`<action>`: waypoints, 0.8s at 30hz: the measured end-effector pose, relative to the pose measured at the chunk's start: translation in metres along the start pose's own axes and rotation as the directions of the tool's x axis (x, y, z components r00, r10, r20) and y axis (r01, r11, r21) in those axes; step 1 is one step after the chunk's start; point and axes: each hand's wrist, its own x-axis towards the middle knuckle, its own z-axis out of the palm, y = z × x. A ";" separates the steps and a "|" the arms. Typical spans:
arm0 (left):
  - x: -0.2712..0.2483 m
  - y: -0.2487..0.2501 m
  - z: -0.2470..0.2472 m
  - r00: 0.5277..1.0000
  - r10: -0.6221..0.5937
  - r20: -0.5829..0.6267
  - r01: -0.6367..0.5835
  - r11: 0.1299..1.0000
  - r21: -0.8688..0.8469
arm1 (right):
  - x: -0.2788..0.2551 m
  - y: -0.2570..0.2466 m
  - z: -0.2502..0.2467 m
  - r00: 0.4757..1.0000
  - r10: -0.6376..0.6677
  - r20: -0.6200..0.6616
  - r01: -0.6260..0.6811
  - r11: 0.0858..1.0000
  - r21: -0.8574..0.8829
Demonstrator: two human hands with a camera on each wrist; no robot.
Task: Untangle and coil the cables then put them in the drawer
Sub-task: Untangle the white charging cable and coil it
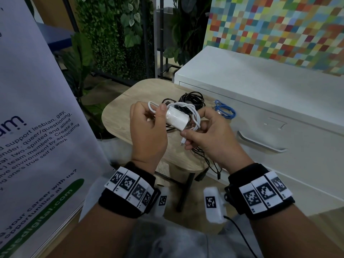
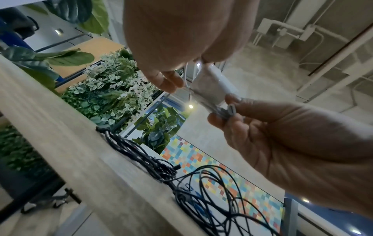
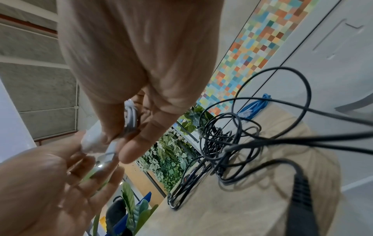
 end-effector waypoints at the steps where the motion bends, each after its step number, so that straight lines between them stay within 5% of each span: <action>1: -0.001 -0.001 0.000 1.000 0.018 -0.001 -0.018 1.000 -0.005 | -0.001 0.000 0.000 1.000 -0.005 0.003 0.005 1.000 -0.005; 7: -0.012 -0.004 0.006 0.997 0.073 0.016 -0.070 0.991 -0.111 | -0.001 0.001 0.006 0.998 0.018 -0.054 -0.011 0.990 0.139; 17: -0.008 -0.007 0.010 0.901 -0.295 0.317 0.399 0.851 -0.343 | 0.006 0.003 0.005 0.987 0.084 -0.140 -0.046 0.966 0.256; 21: -0.006 -0.011 0.006 0.864 -0.371 0.340 0.473 0.828 -0.301 | 0.008 0.006 0.007 0.990 0.036 -0.138 -0.016 0.990 0.139; 24: 0.000 -0.010 0.001 0.781 -0.422 0.461 0.580 0.763 -0.284 | 0.008 0.011 0.004 0.984 -0.018 -0.178 0.024 0.999 0.032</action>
